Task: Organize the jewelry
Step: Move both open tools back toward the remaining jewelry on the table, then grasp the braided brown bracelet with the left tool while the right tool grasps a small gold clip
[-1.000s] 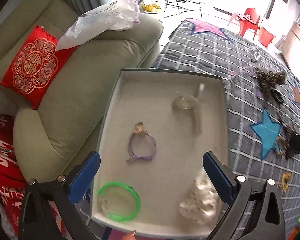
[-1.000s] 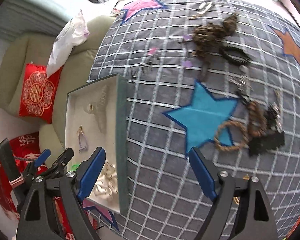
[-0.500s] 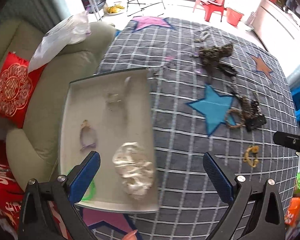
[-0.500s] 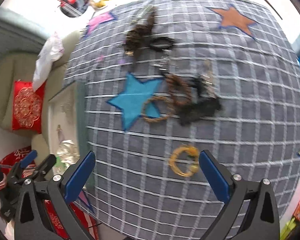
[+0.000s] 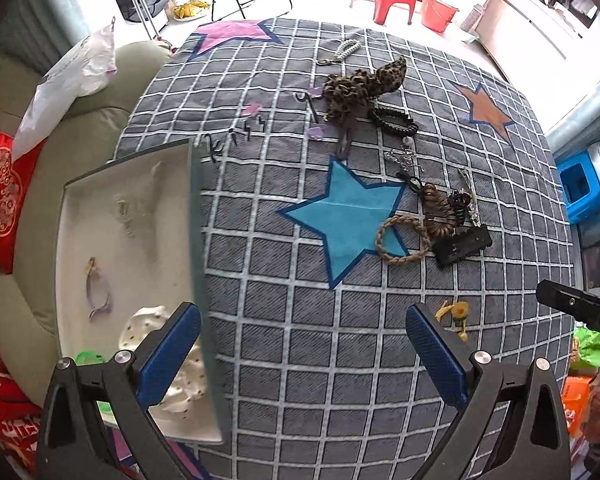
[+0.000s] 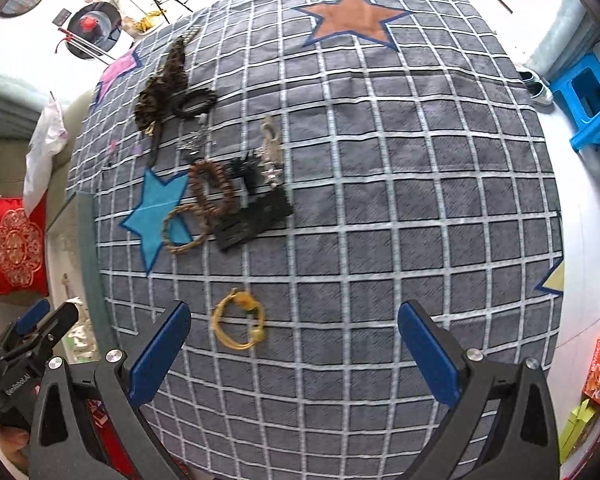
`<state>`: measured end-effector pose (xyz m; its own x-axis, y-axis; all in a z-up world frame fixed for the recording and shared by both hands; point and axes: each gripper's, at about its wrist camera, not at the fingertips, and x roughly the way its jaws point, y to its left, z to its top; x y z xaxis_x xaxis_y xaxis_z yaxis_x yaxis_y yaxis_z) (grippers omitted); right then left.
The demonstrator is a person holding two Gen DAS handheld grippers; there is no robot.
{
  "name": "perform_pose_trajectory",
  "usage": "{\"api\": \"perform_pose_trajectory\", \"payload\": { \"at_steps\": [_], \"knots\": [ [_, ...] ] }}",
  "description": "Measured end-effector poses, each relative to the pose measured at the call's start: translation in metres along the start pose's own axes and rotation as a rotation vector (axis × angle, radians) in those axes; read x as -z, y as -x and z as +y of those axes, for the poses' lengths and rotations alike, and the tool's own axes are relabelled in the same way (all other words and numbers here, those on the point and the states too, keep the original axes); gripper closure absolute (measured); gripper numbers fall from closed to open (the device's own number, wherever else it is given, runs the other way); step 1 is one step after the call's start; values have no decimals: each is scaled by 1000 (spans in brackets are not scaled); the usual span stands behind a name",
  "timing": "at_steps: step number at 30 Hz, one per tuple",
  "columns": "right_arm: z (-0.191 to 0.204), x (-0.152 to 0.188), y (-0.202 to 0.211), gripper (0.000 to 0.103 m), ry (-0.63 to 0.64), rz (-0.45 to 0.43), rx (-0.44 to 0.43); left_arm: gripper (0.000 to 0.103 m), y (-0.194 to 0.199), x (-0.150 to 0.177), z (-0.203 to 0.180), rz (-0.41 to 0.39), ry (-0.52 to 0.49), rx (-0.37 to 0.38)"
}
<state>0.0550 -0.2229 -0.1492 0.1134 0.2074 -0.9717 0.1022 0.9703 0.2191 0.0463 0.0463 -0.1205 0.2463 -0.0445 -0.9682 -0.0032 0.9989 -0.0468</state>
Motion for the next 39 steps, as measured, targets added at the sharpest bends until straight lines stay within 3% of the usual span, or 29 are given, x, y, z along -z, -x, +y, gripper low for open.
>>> {"api": "perform_pose_trajectory", "payload": {
  "at_steps": [5, 23, 25, 26, 29, 32, 35, 37, 39],
  "knots": [
    [-3, -15, -6, 0, 39, -7, 35, 0, -20, -11, -10, 23, -7, -19],
    [2, -81, -40, 5, 47, -31, 1, 0, -71, -37, -41, 24, -37, -31],
    [5, -87, -44, 10, 56, -32, -3, 2, -76, -39, -43, 23, -39, -26],
    [7, -90, -47, 11, 59, -31, -4, 9, -79, -40, -45, 22, -41, -23],
    [10, -97, -54, 16, 65, -30, -7, 11, -89, -43, -49, 36, -55, -21],
    [12, -103, -60, 26, 68, -30, -7, 22, -97, -44, -55, 42, -83, -10],
    [15, -108, -66, 34, 71, -35, -5, 22, -102, -43, -60, 44, -98, -6],
    [17, -112, -71, 41, 75, -31, -5, 32, -105, -43, -61, 43, -103, 0],
    [20, -115, -76, 47, 81, -32, -5, 34, -109, -42, -64, 52, -108, 4]
  ]
}}
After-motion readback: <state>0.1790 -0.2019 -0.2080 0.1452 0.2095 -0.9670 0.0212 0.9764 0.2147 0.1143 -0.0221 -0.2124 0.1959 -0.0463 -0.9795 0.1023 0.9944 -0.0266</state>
